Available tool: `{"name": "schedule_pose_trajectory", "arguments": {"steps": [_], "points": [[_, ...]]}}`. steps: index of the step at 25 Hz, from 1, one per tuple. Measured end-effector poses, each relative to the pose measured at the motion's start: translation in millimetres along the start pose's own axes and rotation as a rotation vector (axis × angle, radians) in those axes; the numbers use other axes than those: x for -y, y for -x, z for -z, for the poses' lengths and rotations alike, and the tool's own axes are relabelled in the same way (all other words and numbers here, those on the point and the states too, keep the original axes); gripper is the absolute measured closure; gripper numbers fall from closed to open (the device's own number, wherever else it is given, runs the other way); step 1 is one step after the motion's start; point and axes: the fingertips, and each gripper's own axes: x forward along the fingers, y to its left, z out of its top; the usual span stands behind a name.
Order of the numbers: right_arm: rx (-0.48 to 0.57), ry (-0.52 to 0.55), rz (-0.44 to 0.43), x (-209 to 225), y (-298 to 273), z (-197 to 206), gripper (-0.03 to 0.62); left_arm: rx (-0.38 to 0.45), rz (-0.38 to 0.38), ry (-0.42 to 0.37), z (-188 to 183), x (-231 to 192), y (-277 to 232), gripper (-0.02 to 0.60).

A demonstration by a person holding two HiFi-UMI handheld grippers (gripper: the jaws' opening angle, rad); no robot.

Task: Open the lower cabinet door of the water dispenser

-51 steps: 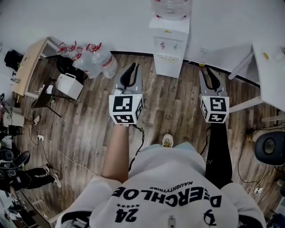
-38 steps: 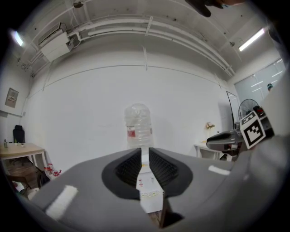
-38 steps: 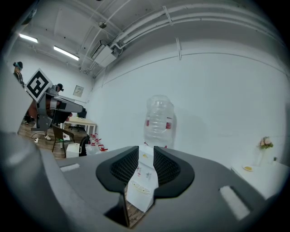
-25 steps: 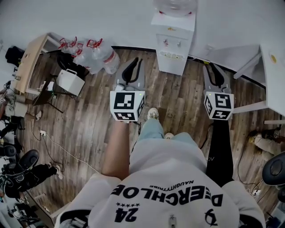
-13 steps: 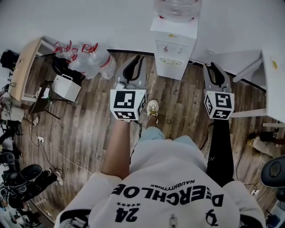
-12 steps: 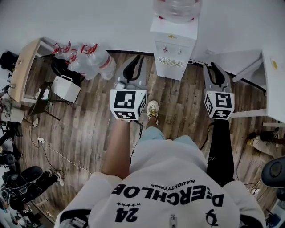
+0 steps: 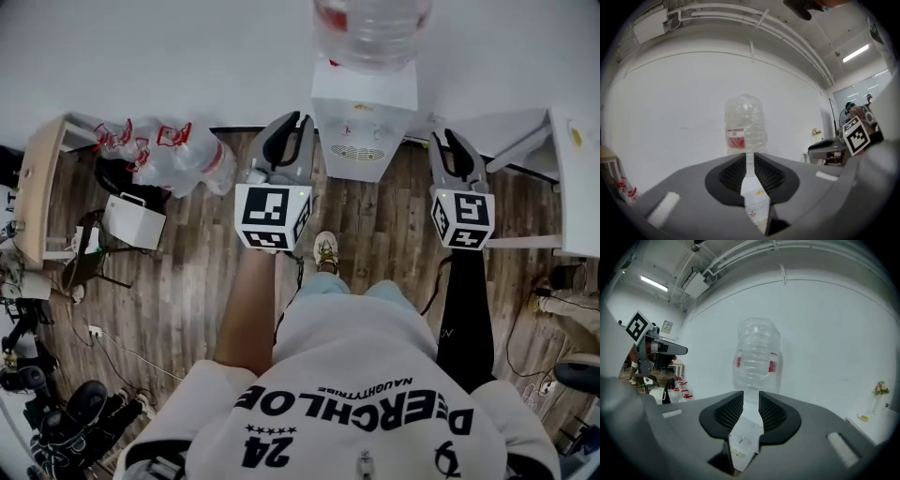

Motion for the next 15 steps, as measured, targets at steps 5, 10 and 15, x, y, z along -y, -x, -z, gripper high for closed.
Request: {"name": "schedule_pose_trajectory", "arguments": {"steps": [5, 10, 15], "points": [[-0.005, -0.006, 0.033, 0.1, -38.1, -10.3, 0.511, 0.013, 0.053, -0.010, -7.6, -27.0, -39.0, 0.526], [-0.007, -0.016, 0.076, 3.3, -69.3, -14.6, 0.511, 0.013, 0.112, -0.033, -7.6, -45.0, -72.4, 0.526], [-0.005, -0.023, 0.103, 5.9, -87.5, -17.4, 0.511, 0.022, 0.151, -0.044, -10.8, -55.4, -96.6, 0.526]]}}
